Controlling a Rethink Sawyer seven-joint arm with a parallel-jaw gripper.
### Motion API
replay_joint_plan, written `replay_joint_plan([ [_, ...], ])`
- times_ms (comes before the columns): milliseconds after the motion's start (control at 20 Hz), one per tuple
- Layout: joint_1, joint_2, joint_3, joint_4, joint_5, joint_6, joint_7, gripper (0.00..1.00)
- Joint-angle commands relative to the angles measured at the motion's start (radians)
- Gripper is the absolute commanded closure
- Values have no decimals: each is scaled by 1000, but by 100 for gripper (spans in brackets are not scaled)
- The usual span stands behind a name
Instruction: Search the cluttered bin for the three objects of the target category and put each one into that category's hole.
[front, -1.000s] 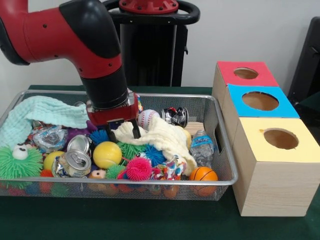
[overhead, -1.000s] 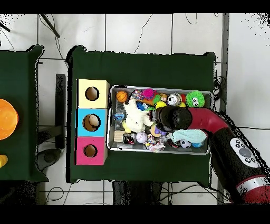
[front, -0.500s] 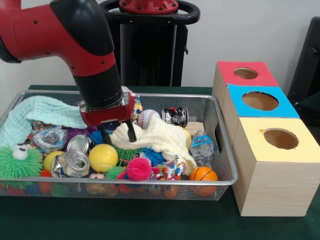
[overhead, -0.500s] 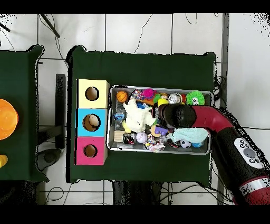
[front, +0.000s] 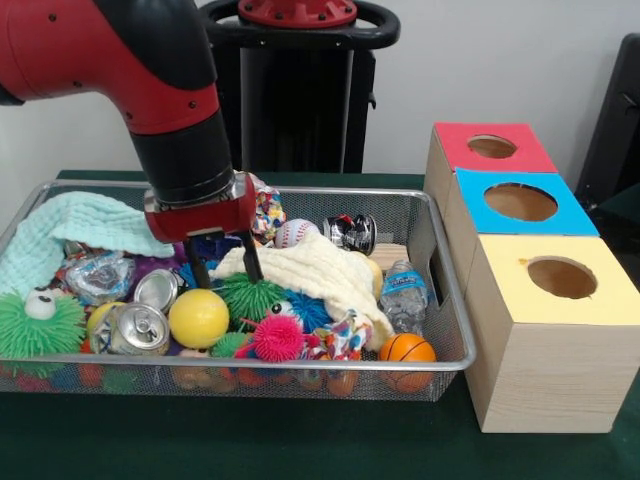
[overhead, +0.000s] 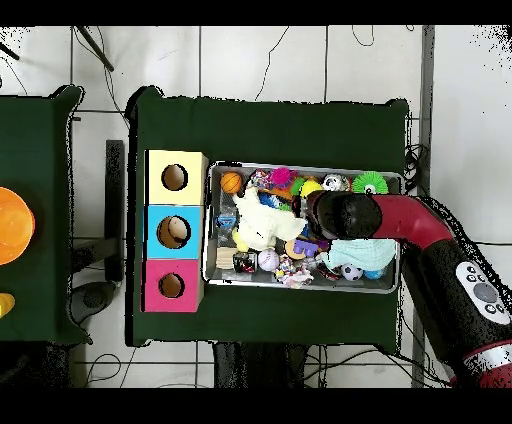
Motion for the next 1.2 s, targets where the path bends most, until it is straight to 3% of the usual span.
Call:
replay_joint_plan([
  [50, -16, -50, 72, -120, -50, 68, -294, 0],
  [450, -14, -56, 78, -139, -74, 63, -314, 0],
  [750, -12, -63, 69, -132, -124, -8, -307, 0],
  [1200, -14, 42, 44, -129, -219, -164, -211, 0],
])
